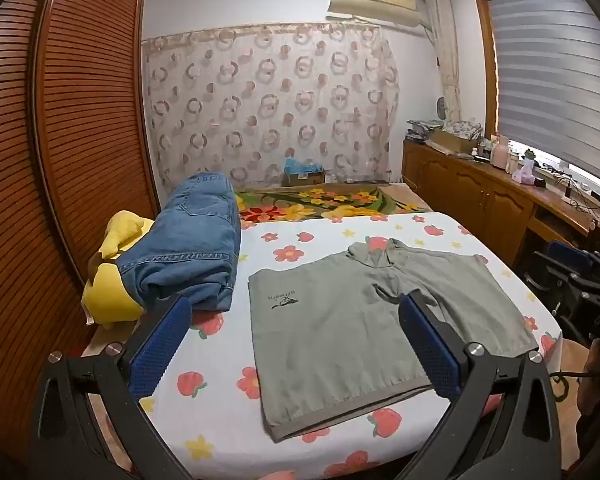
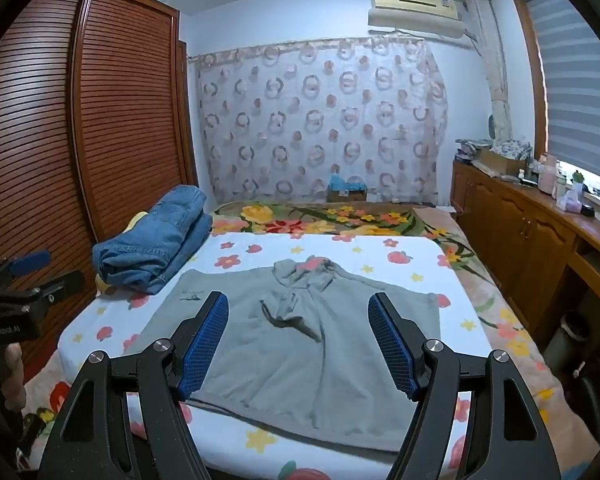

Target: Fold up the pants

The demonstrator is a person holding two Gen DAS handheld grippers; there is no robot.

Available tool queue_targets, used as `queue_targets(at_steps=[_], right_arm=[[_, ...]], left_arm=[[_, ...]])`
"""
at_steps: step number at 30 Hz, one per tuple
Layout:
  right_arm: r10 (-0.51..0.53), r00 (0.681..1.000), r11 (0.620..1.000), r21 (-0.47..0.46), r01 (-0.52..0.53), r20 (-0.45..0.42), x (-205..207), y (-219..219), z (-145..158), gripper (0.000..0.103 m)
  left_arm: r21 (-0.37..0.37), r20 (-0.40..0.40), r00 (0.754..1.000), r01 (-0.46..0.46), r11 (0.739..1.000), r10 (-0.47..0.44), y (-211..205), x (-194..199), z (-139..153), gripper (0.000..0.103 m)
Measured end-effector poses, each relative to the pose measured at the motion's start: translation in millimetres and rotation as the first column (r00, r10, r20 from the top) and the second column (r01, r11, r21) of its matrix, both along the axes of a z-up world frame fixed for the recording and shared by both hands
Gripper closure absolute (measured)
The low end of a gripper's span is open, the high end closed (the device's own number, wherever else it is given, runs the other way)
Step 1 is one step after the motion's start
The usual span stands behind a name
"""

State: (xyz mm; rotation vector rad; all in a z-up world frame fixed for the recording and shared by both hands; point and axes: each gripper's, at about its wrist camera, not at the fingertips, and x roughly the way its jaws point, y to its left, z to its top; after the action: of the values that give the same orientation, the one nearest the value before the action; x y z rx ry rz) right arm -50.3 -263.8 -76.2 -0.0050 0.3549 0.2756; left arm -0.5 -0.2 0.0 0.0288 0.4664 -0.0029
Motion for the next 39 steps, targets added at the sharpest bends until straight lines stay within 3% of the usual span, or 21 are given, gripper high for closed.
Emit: queue_targets(at_steps=[39], right_arm=[[-0.004,1.000,1.000,0.000,0.004,0.027,-5,3,3,0.029]], left_arm=[[-0.004,0.003,1.000,-0.001,1.000,0.001,7,-7,1,0.000]])
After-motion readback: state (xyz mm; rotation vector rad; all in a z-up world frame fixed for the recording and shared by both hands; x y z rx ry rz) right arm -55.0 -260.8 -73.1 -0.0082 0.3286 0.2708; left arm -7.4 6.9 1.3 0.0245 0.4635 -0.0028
